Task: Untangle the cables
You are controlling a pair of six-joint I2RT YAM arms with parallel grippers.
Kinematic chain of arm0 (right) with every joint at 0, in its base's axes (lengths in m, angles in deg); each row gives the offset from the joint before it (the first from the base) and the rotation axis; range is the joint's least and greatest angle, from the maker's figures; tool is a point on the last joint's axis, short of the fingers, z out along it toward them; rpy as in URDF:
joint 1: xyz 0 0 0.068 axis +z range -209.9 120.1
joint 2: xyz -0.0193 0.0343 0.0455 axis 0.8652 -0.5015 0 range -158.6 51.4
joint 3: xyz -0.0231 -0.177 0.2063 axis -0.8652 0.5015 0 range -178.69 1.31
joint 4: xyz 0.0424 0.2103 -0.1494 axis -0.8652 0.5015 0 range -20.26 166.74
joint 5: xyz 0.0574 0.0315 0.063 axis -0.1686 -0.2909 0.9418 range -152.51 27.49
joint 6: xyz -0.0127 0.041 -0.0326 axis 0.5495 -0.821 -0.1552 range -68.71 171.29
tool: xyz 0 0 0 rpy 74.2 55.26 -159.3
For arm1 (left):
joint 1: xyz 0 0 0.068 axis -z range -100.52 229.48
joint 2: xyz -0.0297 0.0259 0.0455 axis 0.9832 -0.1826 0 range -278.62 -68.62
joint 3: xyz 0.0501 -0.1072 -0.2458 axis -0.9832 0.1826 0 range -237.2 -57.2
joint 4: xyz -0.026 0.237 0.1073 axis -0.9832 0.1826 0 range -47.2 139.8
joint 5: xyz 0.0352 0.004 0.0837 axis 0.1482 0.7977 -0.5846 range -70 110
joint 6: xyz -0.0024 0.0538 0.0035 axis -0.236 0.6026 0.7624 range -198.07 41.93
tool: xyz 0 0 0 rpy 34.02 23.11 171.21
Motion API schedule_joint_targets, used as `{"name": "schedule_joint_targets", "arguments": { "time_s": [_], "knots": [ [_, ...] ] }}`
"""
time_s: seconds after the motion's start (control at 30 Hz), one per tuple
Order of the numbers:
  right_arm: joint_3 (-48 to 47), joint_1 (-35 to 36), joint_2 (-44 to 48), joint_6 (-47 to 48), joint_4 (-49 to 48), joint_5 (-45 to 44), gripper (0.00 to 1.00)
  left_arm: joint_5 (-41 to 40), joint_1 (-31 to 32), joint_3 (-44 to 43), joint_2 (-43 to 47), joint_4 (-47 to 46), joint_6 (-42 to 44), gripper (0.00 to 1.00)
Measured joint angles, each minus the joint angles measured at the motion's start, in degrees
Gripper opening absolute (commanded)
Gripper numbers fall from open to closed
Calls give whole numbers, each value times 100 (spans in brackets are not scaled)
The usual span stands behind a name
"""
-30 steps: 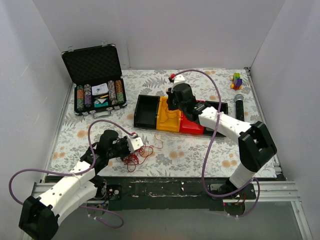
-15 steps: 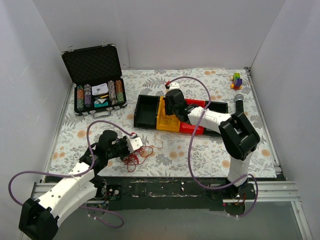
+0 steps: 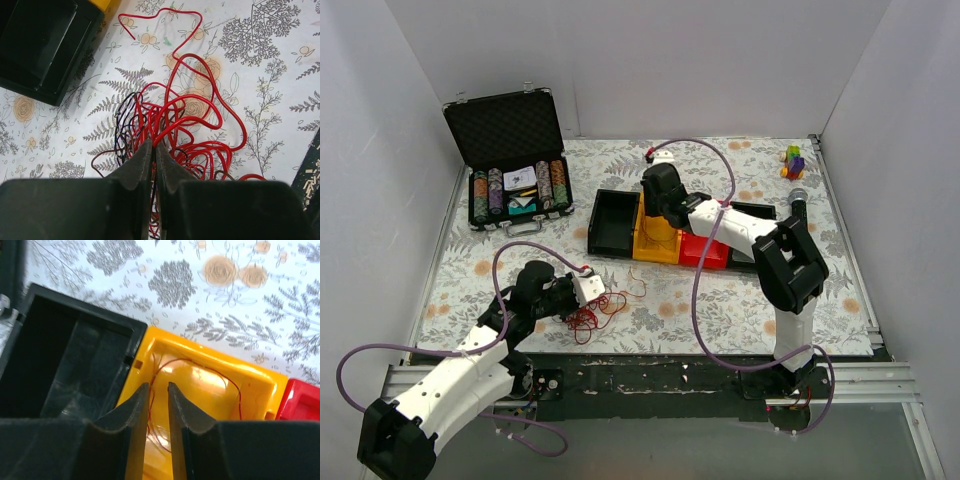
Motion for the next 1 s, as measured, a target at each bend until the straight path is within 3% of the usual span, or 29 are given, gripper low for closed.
{"name": "schedule_joint_targets", "arguments": {
  "time_s": [0.13, 0.27, 0.33, 0.43, 0.6, 0.8, 0.93, 1.0],
  "knots": [
    [-284, -2, 63, 87, 149, -11, 42, 31, 0, 0, 0, 0, 0, 2],
    [-293, -2, 240, 133, 387, -72, 42, 109, 0, 0, -11, 0, -22, 3],
    [-221, -2, 365, 133, 452, -85, 36, 151, 0, -15, -26, 7, -44, 3],
    [177, 9, 739, 118, 452, -11, 33, 184, 0, -81, -39, 48, -61, 3],
    [999, 216, 1545, 118, 413, 42, 41, 256, 0, -260, -39, 90, -142, 4],
    [1989, 1071, 2640, 153, 168, 125, 48, 437, 0, -400, -85, 133, -254, 4],
    [2498, 1471, 2868, 87, -114, 402, 49, 514, 0, -557, -131, 216, -304, 10],
    [2776, 1528, 2868, 4, -238, 553, 50, 520, 0, -621, -129, 236, -319, 26]
  ]
}}
